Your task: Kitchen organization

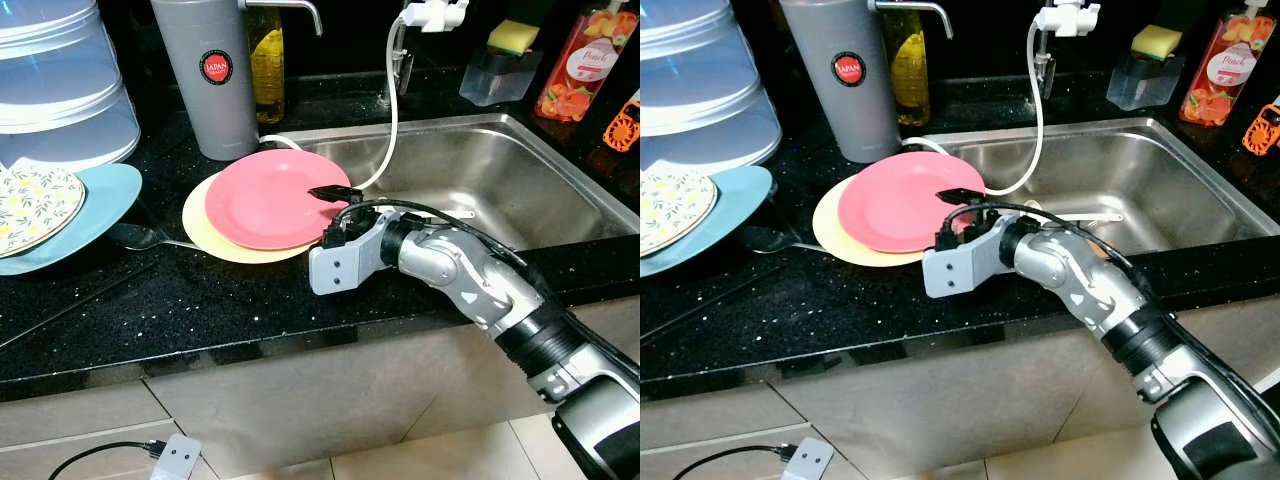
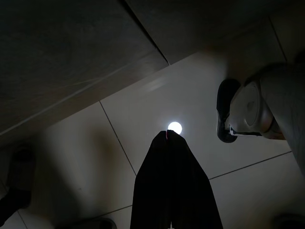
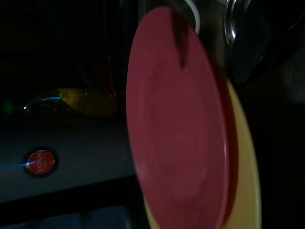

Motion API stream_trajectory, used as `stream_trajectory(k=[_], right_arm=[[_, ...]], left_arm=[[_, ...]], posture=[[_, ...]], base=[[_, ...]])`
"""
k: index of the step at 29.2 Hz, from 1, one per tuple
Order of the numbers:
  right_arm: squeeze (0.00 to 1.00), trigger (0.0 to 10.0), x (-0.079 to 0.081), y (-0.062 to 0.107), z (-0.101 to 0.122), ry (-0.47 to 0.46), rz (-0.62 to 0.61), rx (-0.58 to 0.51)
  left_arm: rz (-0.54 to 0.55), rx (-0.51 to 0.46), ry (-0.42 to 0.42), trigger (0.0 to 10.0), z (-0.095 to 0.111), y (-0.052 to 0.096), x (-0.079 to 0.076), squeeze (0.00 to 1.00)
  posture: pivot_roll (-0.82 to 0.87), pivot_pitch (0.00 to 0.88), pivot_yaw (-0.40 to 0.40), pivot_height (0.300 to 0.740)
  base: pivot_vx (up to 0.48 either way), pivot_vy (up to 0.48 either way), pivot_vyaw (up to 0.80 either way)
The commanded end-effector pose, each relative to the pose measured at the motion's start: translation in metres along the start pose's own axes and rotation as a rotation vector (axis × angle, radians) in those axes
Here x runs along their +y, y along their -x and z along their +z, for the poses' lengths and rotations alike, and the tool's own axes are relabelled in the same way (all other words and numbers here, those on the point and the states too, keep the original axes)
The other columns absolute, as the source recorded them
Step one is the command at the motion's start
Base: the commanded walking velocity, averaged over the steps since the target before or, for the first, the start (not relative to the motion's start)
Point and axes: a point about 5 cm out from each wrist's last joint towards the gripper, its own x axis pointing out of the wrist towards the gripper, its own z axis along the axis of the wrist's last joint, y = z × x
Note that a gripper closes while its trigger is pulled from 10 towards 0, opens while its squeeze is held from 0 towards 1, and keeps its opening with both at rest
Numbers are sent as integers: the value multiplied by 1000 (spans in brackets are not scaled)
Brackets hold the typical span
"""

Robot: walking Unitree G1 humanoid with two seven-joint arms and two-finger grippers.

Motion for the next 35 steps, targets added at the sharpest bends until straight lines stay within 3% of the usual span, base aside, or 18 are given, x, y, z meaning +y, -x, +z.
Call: stream_trajectory(k=[1, 4, 12, 18, 21, 30, 35], right_arm=[[0, 10000, 7, 3, -9, 33, 72, 29], [0, 10000, 13, 8, -19, 42, 128, 54], [0, 10000, 0, 17, -38, 65, 77, 127], [0, 10000, -31, 18, -40, 41, -66, 109], [0, 10000, -38, 17, -36, 8, -103, 70], [0, 10000, -28, 6, -24, 8, -76, 16], [0, 10000, -11, -4, -12, 19, 4, -36]], left_arm=[[12, 18, -9, 10000, -4, 1, 5, 0], [12, 16, -6, 10000, -3, 1, 4, 0], [14, 19, -2, 10000, -3, 1, 4, 0], [13, 20, -4, 10000, -2, 0, 4, 0], [14, 22, -3, 10000, -2, 0, 4, 0], [18, 27, -2, 10000, -3, 0, 5, 0], [22, 35, 4, 10000, -4, 1, 6, 0]], posture=[[97, 17, -22, 740], [98, 15, -25, 740], [92, 15, -24, 740], [94, 20, -23, 740], [95, 22, -21, 740], [99, 21, -22, 740], [105, 23, -27, 740]], base=[[0, 0, 0], [0, 0, 0], [0, 0, 0], [0, 0, 0], [0, 0, 0], [0, 0, 0], [0, 0, 0]])
